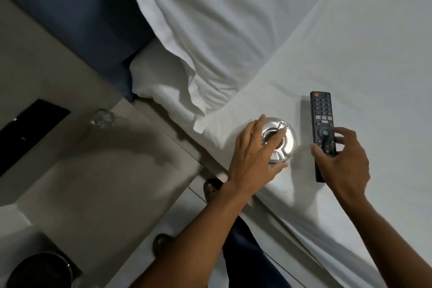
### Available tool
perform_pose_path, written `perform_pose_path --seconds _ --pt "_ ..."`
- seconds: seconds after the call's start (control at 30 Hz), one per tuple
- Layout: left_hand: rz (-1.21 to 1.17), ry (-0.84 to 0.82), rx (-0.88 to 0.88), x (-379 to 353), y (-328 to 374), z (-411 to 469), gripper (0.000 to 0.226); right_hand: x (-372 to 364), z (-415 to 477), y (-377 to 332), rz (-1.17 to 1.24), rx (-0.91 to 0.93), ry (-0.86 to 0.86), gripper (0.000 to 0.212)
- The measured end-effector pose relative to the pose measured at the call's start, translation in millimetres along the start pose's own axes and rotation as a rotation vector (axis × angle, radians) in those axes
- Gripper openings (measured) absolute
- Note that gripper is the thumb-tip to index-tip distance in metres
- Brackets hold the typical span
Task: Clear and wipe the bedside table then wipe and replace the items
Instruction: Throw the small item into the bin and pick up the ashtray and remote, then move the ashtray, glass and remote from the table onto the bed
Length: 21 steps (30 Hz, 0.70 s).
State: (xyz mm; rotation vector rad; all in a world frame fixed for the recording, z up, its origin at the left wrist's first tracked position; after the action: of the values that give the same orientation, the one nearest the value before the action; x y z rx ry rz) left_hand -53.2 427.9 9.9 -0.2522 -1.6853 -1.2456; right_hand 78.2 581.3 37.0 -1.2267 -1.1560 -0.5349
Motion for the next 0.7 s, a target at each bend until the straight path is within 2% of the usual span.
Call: perform_pose_path --seconds 0.07,0.17,0.23,0.33,0.43,0.53,0.63,0.7 --pt "0.014 -0.082 -0.024 -16 3 9 0.079 -3 5 14 -0.028 -0.034 -0.015 0.053" --pt "0.037 -0.185 -0.026 -34 1 18 0.082 -13 10 21 -0.113 -0.051 -0.123 0.046" --pt "0.074 -0.170 -0.038 -34 -1 16 0.085 -15 10 18 -0.190 -0.049 -0.163 0.042" --pt "0.046 -0.027 -0.045 -16 -7 0 0.079 -8 8 -6 -0.216 0.032 -0.080 0.032" --pt "0.044 0.180 0.006 17 -37 -34 0.057 -15 -7 -65 -0.031 0.256 -0.033 0.022" --pt "0.146 0.276 0.136 49 -91 -78 0.058 -43 -41 -146 0.172 0.561 -0.071 0.025" --pt "0.325 0.299 0.343 89 -158 -123 0.063 -91 -86 -226 0.259 0.809 -0.205 0.029" --pt "0.414 0.282 0.474 116 -207 -151 0.066 -136 -120 -276 0.202 0.933 -0.345 0.034"
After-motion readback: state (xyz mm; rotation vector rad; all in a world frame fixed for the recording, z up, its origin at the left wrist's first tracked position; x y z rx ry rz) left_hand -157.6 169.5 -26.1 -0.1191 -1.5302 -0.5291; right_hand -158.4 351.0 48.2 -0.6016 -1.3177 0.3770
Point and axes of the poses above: each hand's wrist, its own z-axis towards the middle knuckle, its own x-axis out of the back of the hand, y = z × x, the point moved 6 cm from there along z, towards the middle knuckle, and after that the axes turned 1 degree about -z, right-handed, at the moved point
